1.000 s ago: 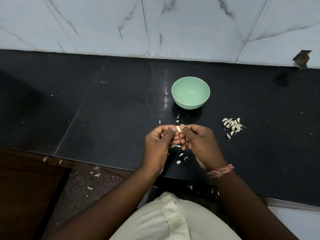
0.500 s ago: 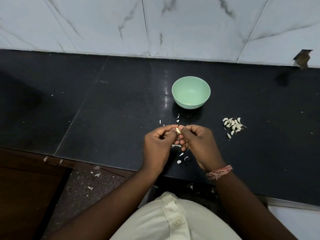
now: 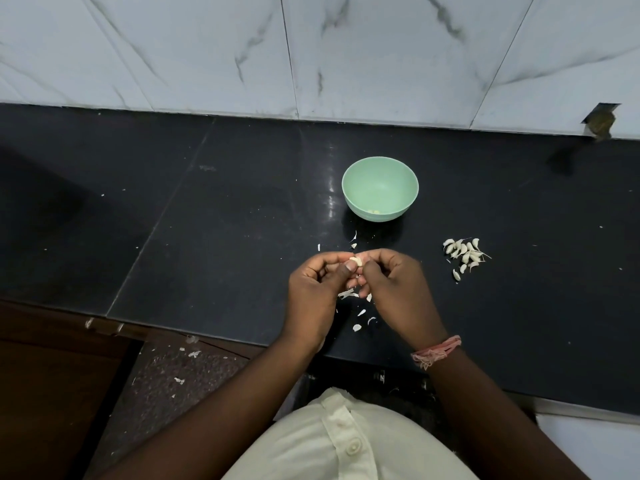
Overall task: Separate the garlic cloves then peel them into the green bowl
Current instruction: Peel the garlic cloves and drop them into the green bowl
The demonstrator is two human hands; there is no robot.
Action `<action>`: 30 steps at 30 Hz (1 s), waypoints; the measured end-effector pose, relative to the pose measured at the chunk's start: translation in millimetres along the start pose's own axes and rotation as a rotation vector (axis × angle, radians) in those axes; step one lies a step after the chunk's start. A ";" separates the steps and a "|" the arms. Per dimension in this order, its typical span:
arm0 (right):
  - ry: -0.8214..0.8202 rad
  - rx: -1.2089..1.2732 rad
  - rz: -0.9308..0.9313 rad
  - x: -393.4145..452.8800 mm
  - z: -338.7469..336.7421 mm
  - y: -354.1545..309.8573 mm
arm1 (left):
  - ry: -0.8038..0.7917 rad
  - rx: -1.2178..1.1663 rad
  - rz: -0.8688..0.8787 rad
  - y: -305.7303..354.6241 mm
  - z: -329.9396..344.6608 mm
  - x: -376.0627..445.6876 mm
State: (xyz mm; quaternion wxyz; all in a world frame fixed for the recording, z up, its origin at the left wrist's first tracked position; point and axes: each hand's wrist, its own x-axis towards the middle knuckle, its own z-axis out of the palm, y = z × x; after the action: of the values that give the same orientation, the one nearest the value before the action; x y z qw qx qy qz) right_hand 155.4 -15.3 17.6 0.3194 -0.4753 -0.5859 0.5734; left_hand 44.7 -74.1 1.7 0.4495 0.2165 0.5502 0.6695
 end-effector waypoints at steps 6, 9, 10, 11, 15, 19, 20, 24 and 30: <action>-0.031 -0.027 -0.046 -3.0 0.4 -7.5 | 0.029 0.020 0.076 1.5 -2.0 1.1; -0.039 -0.030 -0.074 -4.4 2.1 -8.3 | 0.048 0.086 0.136 3.5 -2.6 -0.1; -0.039 -0.029 -0.076 -4.6 2.7 -7.9 | 0.052 0.114 0.153 3.4 -3.4 -0.5; -0.035 -0.025 -0.076 -5.1 3.5 -7.9 | 0.055 0.141 0.170 3.5 -4.5 -0.9; -0.014 -0.020 -0.057 -5.8 5.7 -10.2 | 0.058 0.222 0.232 4.7 -8.2 -1.7; -0.002 -0.048 -0.068 -4.9 5.9 -9.2 | 0.050 0.277 0.264 5.9 -8.4 -2.7; 0.001 -0.056 -0.070 -4.8 6.1 -8.6 | 0.050 0.281 0.265 5.3 -8.6 -2.3; -0.003 -0.090 -0.094 -5.0 4.6 -8.9 | 0.034 0.238 0.252 5.1 -6.5 -3.4; -0.015 -0.055 -0.075 -3.4 2.0 -5.0 | 0.011 0.207 0.243 7.4 -3.1 -3.0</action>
State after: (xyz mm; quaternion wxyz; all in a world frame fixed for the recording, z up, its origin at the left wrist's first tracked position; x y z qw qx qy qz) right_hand 153.7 -18.6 22.8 0.3231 -0.4572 -0.6214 0.5481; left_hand 41.1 -78.2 8.3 0.3377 0.3229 0.5885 0.6599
